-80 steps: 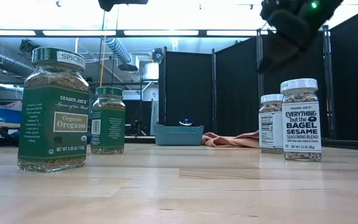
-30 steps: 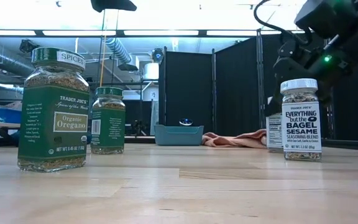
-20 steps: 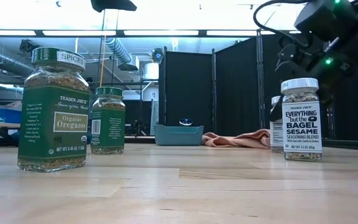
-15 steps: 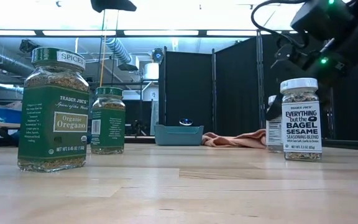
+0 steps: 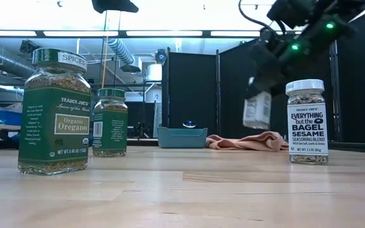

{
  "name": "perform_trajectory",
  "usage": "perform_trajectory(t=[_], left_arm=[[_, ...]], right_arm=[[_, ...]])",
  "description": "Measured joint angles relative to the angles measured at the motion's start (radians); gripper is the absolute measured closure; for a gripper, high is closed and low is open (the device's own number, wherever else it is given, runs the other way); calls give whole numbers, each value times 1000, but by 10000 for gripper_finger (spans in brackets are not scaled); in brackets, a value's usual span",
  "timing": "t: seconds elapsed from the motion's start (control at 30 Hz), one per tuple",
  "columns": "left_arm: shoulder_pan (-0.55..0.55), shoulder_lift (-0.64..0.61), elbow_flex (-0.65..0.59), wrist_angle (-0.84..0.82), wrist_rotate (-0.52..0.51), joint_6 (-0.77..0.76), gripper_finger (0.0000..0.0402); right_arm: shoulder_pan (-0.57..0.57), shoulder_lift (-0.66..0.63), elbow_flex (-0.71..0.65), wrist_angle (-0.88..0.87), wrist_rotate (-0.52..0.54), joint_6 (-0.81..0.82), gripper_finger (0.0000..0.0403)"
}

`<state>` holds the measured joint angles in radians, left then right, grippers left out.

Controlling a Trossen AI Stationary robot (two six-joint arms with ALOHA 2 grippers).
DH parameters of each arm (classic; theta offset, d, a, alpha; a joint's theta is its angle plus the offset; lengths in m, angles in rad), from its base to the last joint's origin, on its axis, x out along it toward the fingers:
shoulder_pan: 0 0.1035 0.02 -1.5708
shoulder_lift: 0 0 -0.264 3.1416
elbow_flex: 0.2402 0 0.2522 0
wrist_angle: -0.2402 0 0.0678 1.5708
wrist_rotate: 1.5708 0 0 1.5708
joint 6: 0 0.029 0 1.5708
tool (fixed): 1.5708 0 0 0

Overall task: Sort spices by type
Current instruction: Put the top white seasoning bottle into the blue bin

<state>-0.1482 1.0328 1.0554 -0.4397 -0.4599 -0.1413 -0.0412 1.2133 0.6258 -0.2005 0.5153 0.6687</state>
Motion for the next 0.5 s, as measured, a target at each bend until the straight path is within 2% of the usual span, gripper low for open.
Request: perform_trajectory(t=[0.27,0.5], left_arm=[[0,0,0,-1,0,0,51],[0,-8,0,-15,0,-1,51]], right_arm=[[-139,26,143,2,-40,-175,203],[-225,180,333,6,-74,-307,203]])
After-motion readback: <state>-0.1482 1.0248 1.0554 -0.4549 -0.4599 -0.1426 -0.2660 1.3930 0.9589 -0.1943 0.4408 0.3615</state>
